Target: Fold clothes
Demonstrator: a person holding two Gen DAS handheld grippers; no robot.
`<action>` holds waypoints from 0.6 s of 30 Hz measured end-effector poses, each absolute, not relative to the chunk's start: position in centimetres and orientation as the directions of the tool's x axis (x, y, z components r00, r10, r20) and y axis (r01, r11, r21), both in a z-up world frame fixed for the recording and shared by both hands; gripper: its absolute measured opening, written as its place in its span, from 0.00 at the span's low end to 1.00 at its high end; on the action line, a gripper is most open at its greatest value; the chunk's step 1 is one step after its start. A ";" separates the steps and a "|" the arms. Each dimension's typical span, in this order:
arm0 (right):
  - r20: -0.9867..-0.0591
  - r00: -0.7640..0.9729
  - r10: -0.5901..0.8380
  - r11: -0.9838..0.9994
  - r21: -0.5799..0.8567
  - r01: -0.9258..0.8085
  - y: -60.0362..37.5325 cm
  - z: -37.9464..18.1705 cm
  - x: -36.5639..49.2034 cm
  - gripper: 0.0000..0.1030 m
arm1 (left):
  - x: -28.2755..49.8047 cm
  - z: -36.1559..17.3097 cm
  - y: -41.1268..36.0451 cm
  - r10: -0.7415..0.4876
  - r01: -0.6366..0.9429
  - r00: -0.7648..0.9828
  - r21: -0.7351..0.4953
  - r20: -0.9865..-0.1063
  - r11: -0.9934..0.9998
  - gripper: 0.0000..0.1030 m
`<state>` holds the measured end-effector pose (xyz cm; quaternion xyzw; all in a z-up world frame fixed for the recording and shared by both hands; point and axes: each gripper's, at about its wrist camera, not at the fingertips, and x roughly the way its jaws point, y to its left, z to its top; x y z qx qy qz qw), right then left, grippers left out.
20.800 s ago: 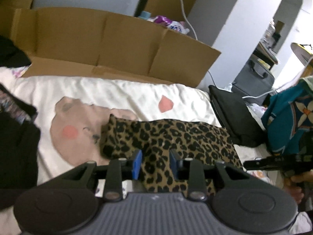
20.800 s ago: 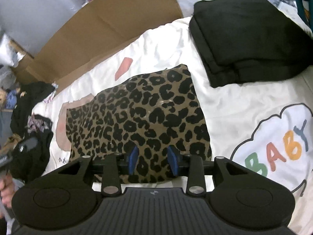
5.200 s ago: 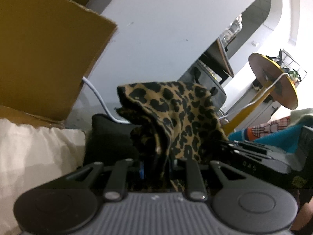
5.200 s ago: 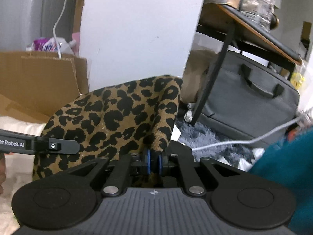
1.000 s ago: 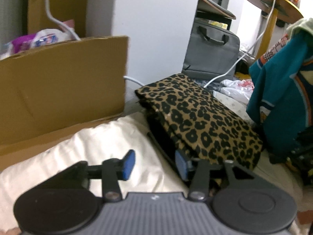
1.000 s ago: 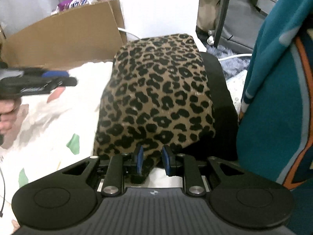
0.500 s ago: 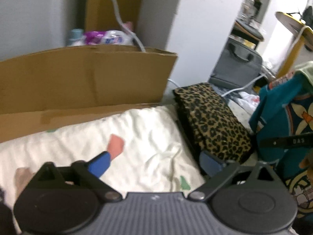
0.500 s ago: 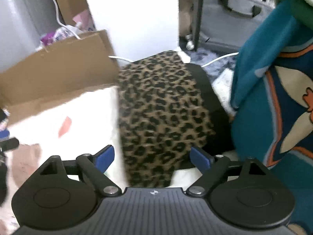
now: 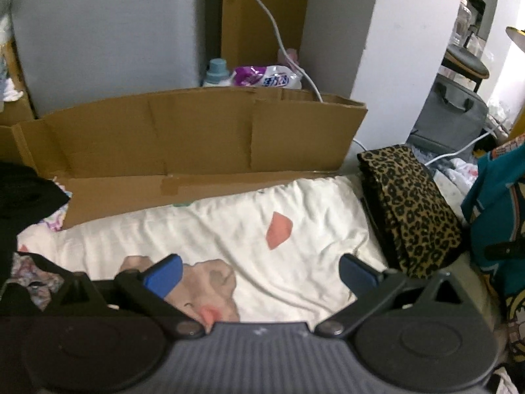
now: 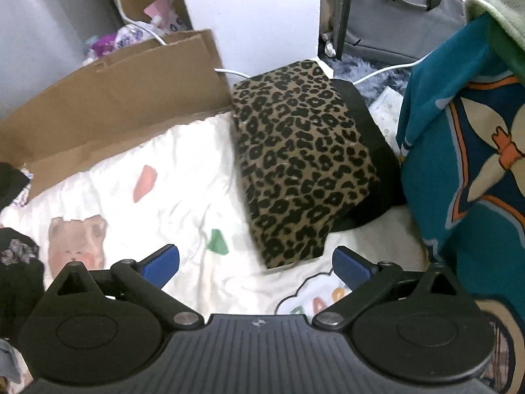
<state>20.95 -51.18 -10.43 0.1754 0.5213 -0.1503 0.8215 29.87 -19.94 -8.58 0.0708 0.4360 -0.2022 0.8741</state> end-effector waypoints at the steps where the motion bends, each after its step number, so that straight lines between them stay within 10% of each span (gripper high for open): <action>1: -0.909 0.412 -0.064 0.896 0.129 0.424 -50.7 -10.0 20.8 0.99 | 29.7 -8.2 -19.7 -0.289 0.416 0.539 -0.048 -0.791 0.908 1.00; 18: -0.878 0.478 -0.001 0.925 0.181 0.334 -42.2 -2.6 19.0 0.99 | 25.0 -2.8 -13.9 -0.265 0.328 0.596 -0.072 -0.758 0.942 1.00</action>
